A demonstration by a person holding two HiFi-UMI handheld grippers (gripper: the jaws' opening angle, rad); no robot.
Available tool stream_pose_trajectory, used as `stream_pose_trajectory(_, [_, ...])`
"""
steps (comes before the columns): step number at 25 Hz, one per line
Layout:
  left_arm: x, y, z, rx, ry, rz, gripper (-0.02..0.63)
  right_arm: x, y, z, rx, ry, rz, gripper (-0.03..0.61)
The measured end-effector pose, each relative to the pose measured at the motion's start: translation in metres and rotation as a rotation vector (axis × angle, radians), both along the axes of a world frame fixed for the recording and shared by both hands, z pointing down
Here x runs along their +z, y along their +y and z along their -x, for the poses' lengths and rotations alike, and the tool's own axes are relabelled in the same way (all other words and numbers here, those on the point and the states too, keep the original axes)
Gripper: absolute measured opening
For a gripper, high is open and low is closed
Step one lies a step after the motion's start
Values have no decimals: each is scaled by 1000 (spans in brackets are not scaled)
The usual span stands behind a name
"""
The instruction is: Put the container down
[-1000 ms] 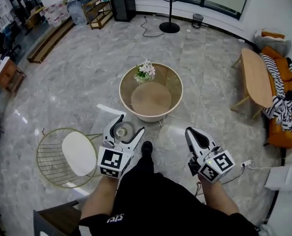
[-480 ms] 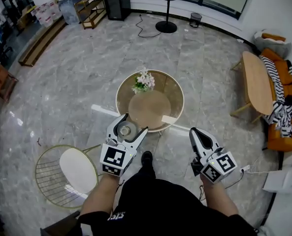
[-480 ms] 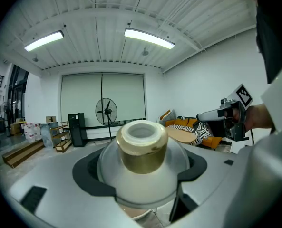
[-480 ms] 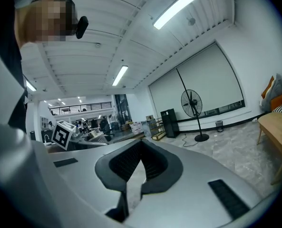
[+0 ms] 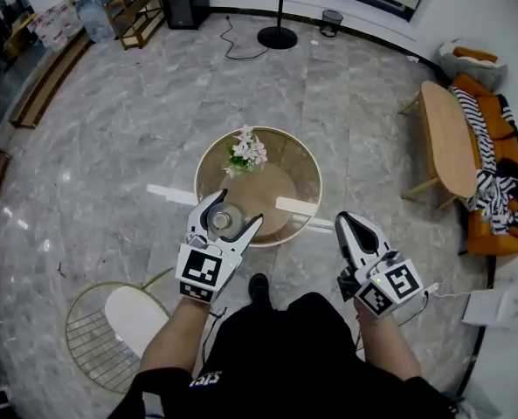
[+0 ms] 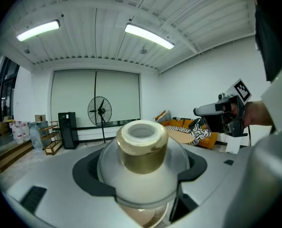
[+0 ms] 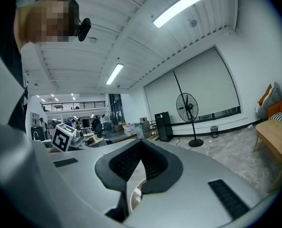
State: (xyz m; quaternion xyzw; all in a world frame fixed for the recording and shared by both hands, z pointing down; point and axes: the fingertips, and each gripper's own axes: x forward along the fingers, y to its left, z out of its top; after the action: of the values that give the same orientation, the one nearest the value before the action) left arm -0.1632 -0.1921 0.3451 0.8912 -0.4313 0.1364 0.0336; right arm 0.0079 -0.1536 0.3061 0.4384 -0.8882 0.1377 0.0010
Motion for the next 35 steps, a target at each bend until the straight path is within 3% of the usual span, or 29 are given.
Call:
stream_pose_trajectory(10, [12,-49,-29,21,9,38,347,20,-52,-24,13,-4,53,14])
stream_pose_trajectory(21, [17,-115,-115,-92,15,87,347,35,-143,-108,-116,-30,63,14])
stream_pose_trajectory(27, [18,-141,-158,-151,-11,77,348,41,-171,-154,-179,5,29,14])
stream_pose_trajectory(35, [55,-170,-174,-155,-25,115,348,70,-202,-170,-176,7,56,14])
